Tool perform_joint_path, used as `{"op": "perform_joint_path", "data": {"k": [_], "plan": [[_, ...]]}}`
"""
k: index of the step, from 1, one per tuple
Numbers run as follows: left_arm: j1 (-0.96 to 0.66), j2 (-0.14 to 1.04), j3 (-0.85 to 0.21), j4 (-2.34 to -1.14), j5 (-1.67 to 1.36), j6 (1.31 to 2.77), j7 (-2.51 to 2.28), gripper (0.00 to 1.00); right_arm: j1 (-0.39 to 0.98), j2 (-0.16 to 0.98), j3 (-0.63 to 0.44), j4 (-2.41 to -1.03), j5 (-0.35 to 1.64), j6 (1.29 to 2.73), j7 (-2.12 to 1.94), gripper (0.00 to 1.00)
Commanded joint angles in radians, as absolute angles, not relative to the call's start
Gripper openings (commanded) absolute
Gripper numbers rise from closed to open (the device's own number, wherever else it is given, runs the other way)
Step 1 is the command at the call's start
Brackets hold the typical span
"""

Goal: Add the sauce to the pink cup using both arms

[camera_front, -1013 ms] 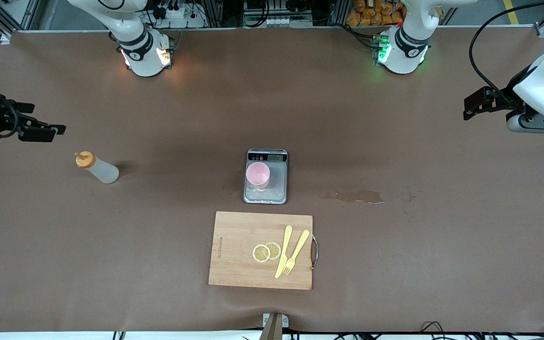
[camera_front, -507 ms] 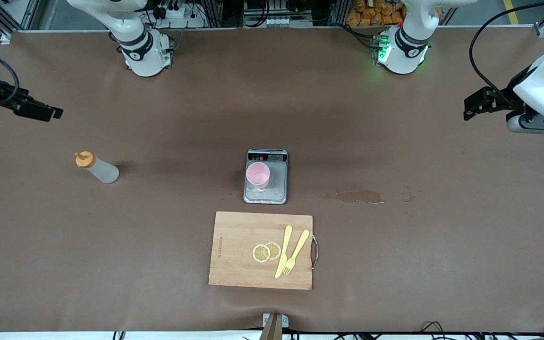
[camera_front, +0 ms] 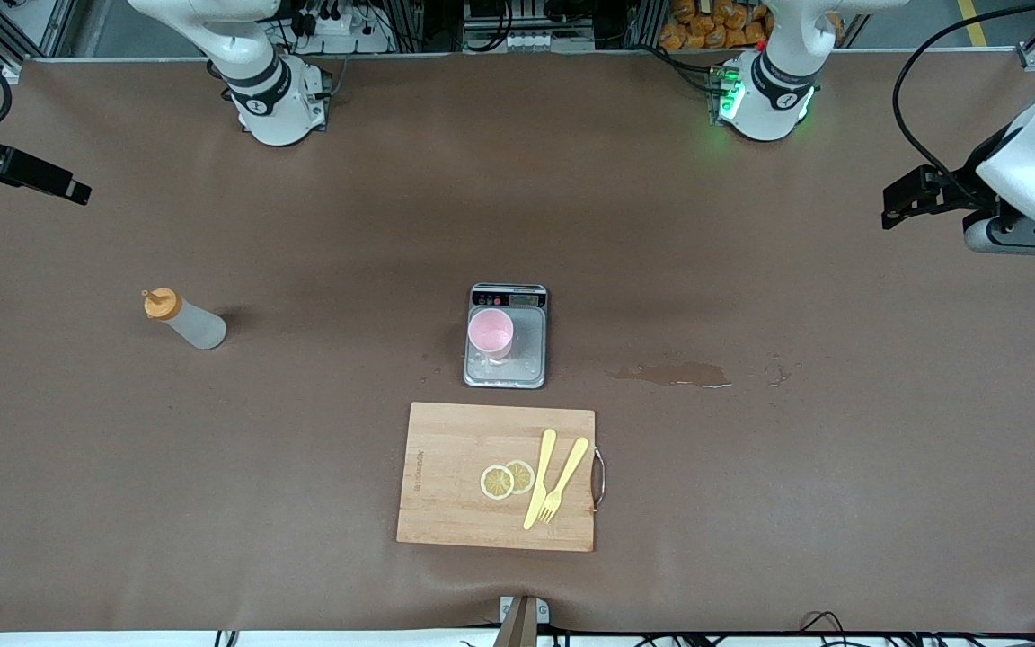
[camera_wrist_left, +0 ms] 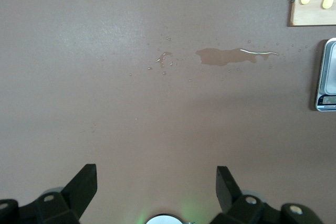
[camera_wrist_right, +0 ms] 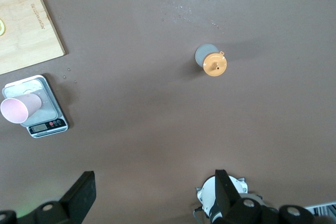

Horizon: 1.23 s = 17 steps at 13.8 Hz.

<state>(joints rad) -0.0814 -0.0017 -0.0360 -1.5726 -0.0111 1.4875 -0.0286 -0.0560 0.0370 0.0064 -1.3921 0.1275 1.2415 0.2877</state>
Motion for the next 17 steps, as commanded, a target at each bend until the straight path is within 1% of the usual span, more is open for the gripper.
{"op": "perform_joint_path", "data": {"k": [1, 3, 8, 17], "plan": [[-0.078, -0.005, -0.037, -1.563, -0.017, 1.471, -0.02, 1.0, -0.063, -0.04, 0.015, -1.503, 0.092, 1.293, 0.256, 1.0], [-0.078, -0.005, -0.037, -1.563, -0.017, 1.471, -0.02, 1.0, -0.06, -0.038, 0.017, -1.508, 0.091, 1.325, 0.256, 1.0], [-0.078, -0.005, -0.038, -1.563, -0.017, 1.47, -0.017, 1.0, -0.044, -0.032, 0.021, -1.502, 0.057, 1.354, 0.255, 1.0], [-0.078, -0.005, -0.037, -1.563, -0.017, 1.471, -0.011, 1.0, -0.032, -0.028, 0.028, -1.502, 0.055, 1.358, 0.255, 1.0]]}}
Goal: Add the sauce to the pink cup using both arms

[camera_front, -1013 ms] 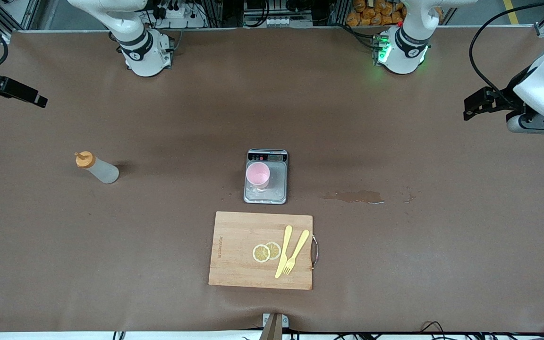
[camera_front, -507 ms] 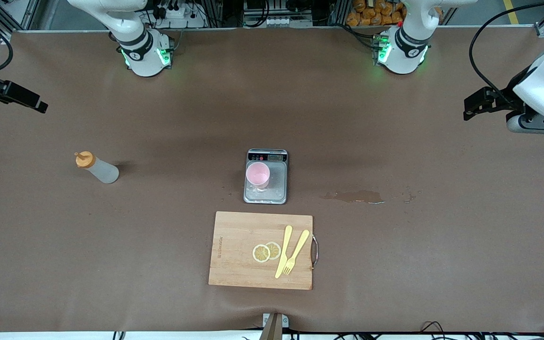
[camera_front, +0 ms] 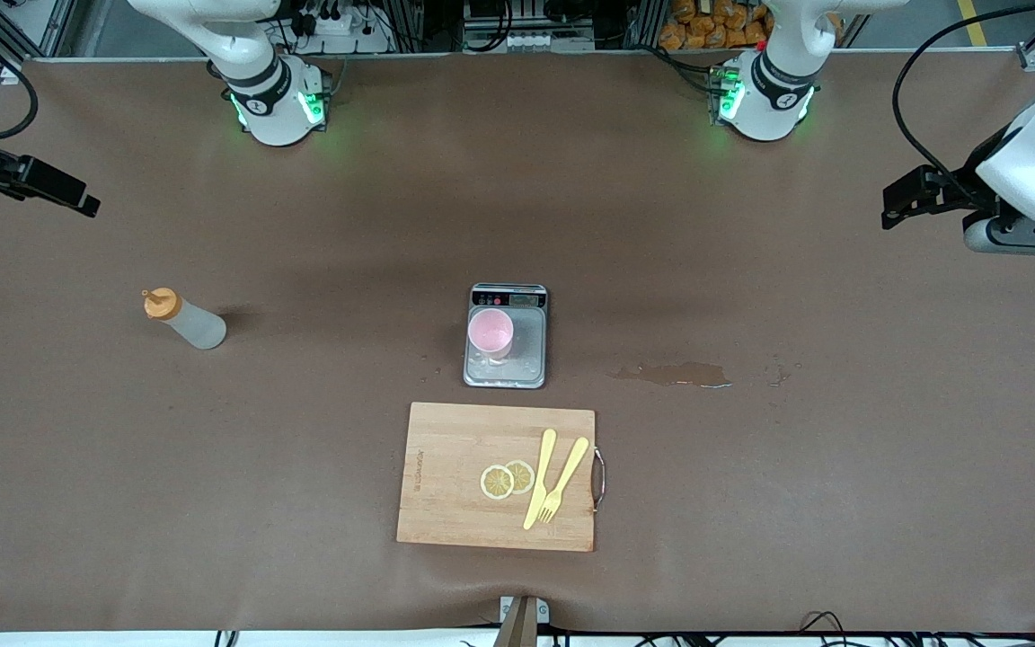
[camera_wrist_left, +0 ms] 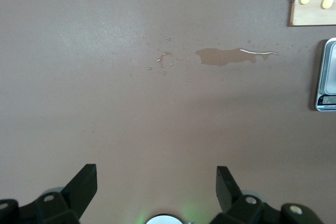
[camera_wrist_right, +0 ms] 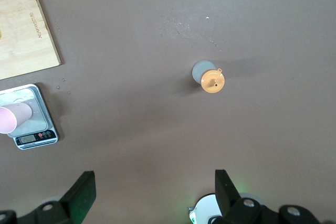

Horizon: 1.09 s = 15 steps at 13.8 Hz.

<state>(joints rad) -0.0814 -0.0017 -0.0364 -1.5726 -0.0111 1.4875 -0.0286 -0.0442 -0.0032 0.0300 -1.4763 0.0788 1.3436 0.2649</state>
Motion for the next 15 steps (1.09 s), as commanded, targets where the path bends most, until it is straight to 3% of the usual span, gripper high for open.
{"op": "perform_joint_path", "data": {"k": [1, 15], "plan": [[-0.078, -0.005, -0.037, -1.563, -0.017, 1.471, -0.008, 1.0, -0.032, -0.028, 0.028, -1.502, 0.055, 1.359, 0.255, 1.0], [-0.09, -0.003, -0.04, -1.554, -0.017, 1.471, -0.02, 1.0, -0.035, -0.026, 0.026, -1.502, 0.057, 1.358, 0.255, 1.0]]}}
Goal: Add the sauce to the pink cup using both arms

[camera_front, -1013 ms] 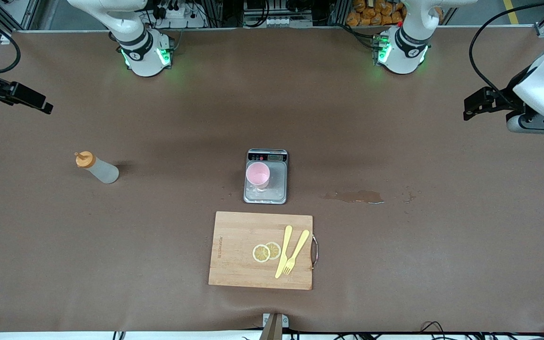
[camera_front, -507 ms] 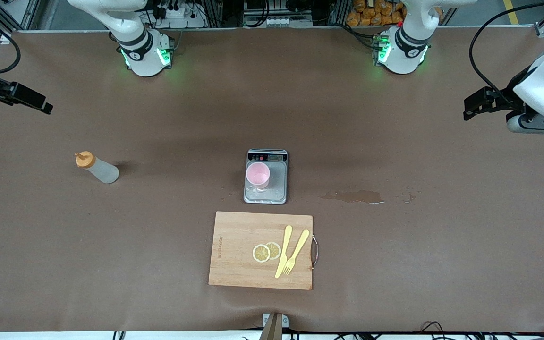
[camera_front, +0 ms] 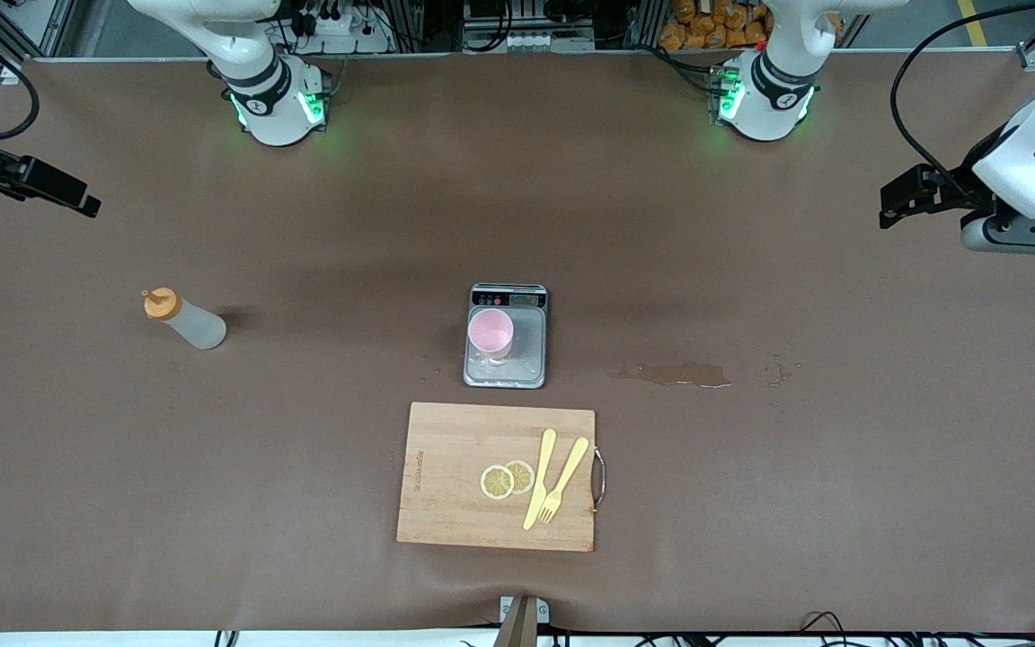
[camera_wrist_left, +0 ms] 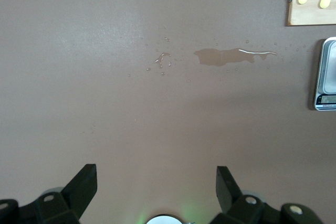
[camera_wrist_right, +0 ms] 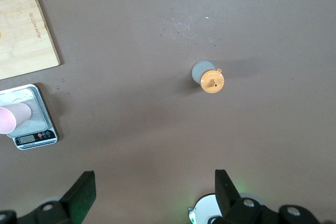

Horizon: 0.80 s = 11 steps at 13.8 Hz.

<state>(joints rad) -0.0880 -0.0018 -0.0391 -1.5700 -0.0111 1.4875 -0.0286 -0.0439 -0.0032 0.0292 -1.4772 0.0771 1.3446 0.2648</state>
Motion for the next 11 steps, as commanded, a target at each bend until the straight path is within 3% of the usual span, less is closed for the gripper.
{"op": "perform_joint_path", "data": {"k": [1, 11], "plan": [[-0.089, -0.003, -0.04, -1.552, -0.017, 1.471, -0.02, 1.0, -0.035, -0.026, 0.026, -1.502, 0.057, 1.358, 0.255, 1.0], [-0.091, -0.003, -0.04, -1.554, -0.018, 1.471, -0.02, 1.0, -0.035, -0.026, 0.026, -1.502, 0.058, 1.359, 0.255, 1.0]]}}
